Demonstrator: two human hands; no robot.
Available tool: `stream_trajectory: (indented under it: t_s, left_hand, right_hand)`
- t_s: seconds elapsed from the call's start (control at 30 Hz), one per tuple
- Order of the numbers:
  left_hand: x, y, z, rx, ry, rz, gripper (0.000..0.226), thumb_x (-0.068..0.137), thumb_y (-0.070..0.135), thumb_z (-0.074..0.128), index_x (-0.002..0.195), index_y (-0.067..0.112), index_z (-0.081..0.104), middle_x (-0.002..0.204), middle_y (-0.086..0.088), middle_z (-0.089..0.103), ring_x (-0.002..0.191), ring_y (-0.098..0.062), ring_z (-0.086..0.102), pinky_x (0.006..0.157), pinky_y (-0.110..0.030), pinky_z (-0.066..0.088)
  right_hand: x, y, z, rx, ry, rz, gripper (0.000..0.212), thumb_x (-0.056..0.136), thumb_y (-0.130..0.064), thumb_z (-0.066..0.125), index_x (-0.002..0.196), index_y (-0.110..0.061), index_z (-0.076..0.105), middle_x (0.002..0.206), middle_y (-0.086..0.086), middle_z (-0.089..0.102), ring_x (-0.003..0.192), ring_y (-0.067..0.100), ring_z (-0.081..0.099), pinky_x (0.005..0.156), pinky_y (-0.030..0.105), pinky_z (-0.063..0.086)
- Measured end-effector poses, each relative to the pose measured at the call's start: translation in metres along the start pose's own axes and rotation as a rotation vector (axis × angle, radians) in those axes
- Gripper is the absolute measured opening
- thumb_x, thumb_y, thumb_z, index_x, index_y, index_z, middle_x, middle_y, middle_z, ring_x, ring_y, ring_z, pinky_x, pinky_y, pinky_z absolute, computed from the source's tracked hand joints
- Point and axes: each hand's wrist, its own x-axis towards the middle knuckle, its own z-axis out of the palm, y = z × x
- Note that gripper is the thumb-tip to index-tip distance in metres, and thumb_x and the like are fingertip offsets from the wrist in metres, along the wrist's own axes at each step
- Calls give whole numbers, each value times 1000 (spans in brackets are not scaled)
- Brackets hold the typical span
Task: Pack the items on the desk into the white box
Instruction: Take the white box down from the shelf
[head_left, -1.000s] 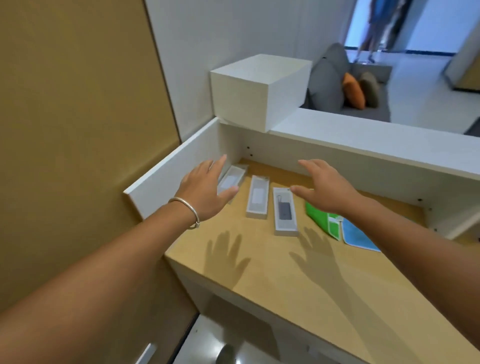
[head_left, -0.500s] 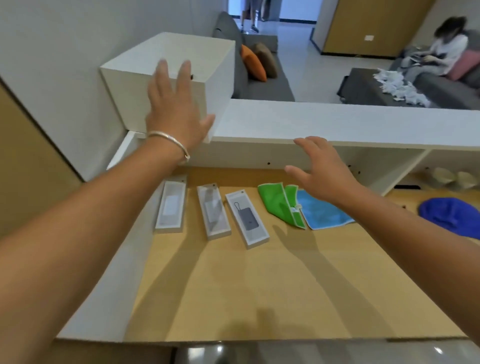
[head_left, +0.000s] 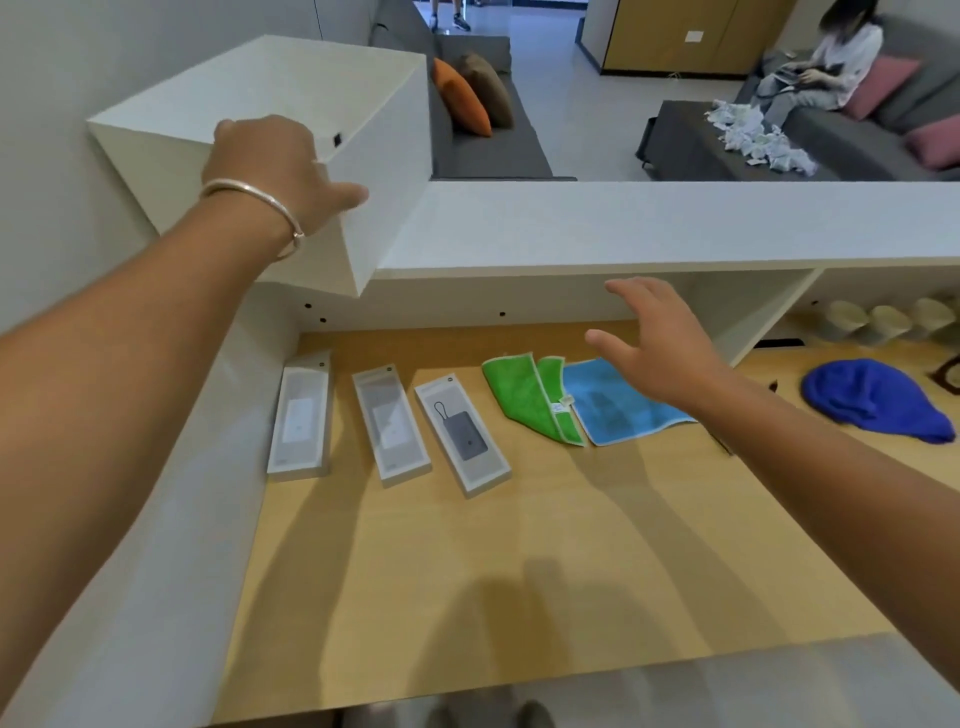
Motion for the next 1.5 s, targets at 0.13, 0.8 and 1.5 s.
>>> stream_trajectory:
  t_s: [0.13, 0.8, 1.5]
  left_hand:
    - [-31, -4, -11, -186, 1, 81, 45, 79, 41, 69, 55, 13, 43, 55, -5, 44, 65, -31, 45, 67, -36, 36]
    - [-263, 13, -11, -604, 147, 495, 37, 77, 32, 72, 59, 2, 62, 66, -6, 60, 101, -26, 62, 86, -43, 50]
    - [-429, 27, 141, -796, -205, 469, 32, 77, 24, 80, 58, 10, 58, 66, 6, 51, 91, 9, 48, 97, -42, 47]
  right_hand:
    - [3, 12, -19, 7, 28, -12, 63, 88, -47, 59, 142, -22, 38, 144, 4, 40, 134, 21, 35, 106, 37, 30]
    - [-100, 19, -112, 86, -140, -316, 89, 60, -62, 66, 141, -49, 31, 147, -18, 30, 122, -5, 34, 94, 21, 38]
    - [-283, 113, 50, 355, -241, -27, 20, 70, -42, 73, 80, -26, 66, 152, -11, 36, 135, 4, 39, 102, 15, 37]
